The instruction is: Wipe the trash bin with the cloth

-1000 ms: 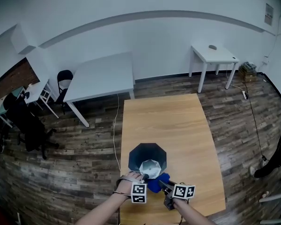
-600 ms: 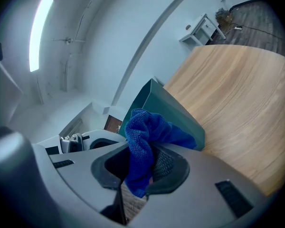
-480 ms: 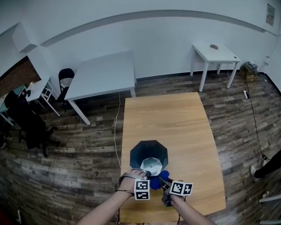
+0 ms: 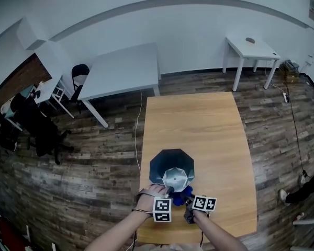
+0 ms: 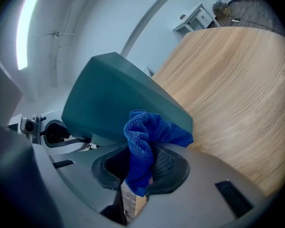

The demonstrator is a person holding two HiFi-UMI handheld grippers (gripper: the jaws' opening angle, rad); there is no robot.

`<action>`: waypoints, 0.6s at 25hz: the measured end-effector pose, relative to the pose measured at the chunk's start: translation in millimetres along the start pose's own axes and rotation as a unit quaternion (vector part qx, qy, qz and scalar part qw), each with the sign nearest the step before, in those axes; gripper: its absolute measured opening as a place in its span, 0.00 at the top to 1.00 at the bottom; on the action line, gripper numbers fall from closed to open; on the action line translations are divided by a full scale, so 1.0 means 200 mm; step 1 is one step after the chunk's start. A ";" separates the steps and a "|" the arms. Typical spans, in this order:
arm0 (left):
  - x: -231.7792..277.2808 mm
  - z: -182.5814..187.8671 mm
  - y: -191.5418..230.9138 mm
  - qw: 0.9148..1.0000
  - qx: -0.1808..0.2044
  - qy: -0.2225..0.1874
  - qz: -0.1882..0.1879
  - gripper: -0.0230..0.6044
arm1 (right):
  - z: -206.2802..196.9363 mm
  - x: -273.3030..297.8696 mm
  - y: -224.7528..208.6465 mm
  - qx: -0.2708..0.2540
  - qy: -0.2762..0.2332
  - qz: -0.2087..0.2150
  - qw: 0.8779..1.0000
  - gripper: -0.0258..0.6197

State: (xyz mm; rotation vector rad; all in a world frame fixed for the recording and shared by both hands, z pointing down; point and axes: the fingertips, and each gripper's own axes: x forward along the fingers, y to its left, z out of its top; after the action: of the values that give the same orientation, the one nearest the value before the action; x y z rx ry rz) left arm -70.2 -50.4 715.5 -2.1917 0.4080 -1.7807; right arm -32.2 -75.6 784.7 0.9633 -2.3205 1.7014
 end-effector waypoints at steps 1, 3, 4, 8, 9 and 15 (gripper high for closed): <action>0.00 0.00 0.00 1.000 -0.002 0.000 0.000 0.87 | -0.02 0.03 -0.04 0.002 0.005 -0.006 1.000 0.84; 0.00 0.00 0.00 1.000 -0.005 -0.001 -0.002 0.87 | -0.05 0.09 -0.12 0.010 0.015 -0.019 1.000 0.84; 0.01 0.00 0.00 1.000 -0.007 0.000 -0.002 0.87 | -0.06 0.12 -0.16 0.017 0.020 -0.027 0.999 0.84; 0.02 0.02 0.03 1.000 -0.016 0.000 0.000 0.87 | -0.10 0.23 -0.32 0.039 0.037 -0.051 0.997 0.84; 0.02 0.03 0.04 1.000 -0.017 0.000 0.002 0.87 | -0.11 0.26 -0.36 0.040 0.041 -0.055 0.997 0.84; 0.04 0.02 0.06 1.000 -0.029 0.003 0.001 0.87 | -0.18 0.41 -0.53 0.025 0.078 -0.078 0.994 0.84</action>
State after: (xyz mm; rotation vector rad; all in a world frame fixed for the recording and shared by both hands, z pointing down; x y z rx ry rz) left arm -65.1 -63.7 717.3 -2.2251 0.4681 -1.7966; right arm -49.8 -96.2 921.1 0.9554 -2.0573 1.7139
